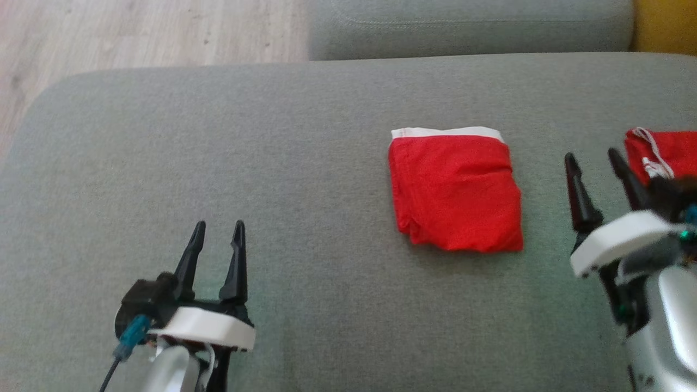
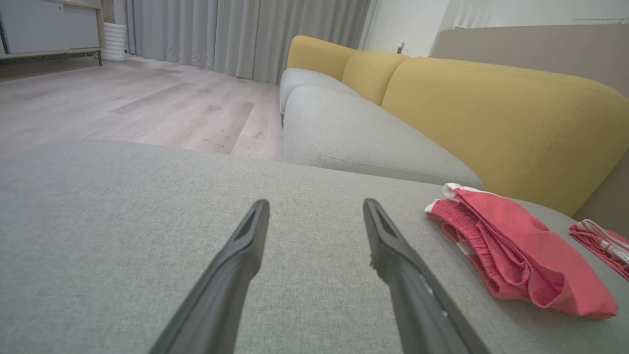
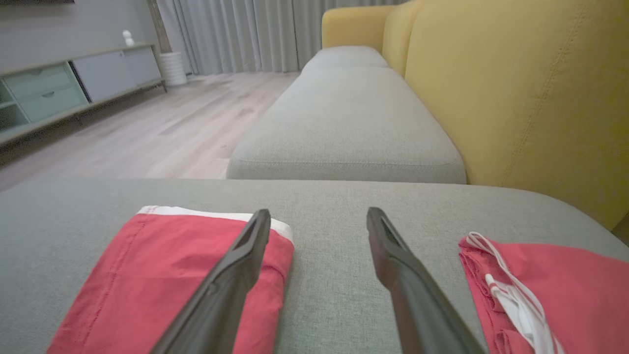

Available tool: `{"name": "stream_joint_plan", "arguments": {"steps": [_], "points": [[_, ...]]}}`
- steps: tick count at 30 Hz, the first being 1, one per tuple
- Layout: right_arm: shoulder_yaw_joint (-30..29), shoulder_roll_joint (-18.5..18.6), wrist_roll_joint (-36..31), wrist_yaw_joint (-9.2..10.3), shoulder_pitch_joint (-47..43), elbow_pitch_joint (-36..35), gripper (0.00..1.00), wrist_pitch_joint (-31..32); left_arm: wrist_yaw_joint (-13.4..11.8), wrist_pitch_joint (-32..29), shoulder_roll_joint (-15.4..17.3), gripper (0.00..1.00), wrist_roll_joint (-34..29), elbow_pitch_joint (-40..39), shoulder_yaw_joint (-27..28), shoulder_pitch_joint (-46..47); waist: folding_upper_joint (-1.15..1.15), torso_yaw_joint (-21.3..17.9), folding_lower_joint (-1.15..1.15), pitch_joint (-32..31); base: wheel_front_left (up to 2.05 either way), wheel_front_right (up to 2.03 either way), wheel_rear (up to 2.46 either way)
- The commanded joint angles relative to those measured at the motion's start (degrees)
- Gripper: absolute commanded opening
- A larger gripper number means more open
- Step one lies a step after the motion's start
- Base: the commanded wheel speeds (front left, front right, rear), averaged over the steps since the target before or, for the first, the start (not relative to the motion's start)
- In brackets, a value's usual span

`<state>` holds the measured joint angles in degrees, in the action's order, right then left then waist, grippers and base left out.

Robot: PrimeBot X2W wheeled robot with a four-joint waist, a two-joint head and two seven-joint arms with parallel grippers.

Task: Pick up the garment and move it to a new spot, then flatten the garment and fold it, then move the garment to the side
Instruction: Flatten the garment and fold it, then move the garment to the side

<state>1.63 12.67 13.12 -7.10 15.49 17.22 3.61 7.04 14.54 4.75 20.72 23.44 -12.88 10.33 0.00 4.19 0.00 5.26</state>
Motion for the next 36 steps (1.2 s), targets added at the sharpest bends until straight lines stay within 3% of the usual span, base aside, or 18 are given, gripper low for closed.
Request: {"name": "stream_joint_plan", "arguments": {"steps": [1, 5, 15, 30, 36], "points": [[0.49, -0.64, 0.32, -0.39, -0.61, -3.03, 1.00, -2.22, -0.33, 0.46, 0.87, 1.00, 0.46, -2.11, 2.54, 0.47, 0.00, -1.03, 0.00, -0.78, 0.00, 0.00, 0.00], [0.80, -2.24, 1.08, -0.39, -4.66, -5.68, 1.00, -4.86, -1.18, 0.46, 1.23, 1.00, 0.11, -3.22, 4.75, -1.54, 0.00, -3.17, 0.00, -1.70, 0.00, 0.00, 0.00], [3.58, -4.49, 1.58, -0.39, -8.17, -8.65, 1.00, -4.53, -2.02, 0.46, 2.00, 1.00, -1.23, -5.07, 8.84, -5.35, 0.00, -6.37, 0.00, -3.44, 0.00, 0.00, 0.00], [2.62, -5.71, 2.27, -0.39, -8.84, -7.94, 1.00, -3.45, -1.99, 0.46, 1.99, 1.00, -2.08, -5.32, 8.97, -4.47, 0.00, -6.11, 0.00, -2.77, 0.00, 0.00, 0.00], [4.01, -5.98, 4.44, -0.39, -5.40, -7.28, 1.00, 1.77, -2.05, 0.45, 1.71, 1.00, -2.30, -5.87, 8.17, -3.60, 0.00, -5.20, 0.00, -0.99, 0.00, 0.00, 0.00]]}}
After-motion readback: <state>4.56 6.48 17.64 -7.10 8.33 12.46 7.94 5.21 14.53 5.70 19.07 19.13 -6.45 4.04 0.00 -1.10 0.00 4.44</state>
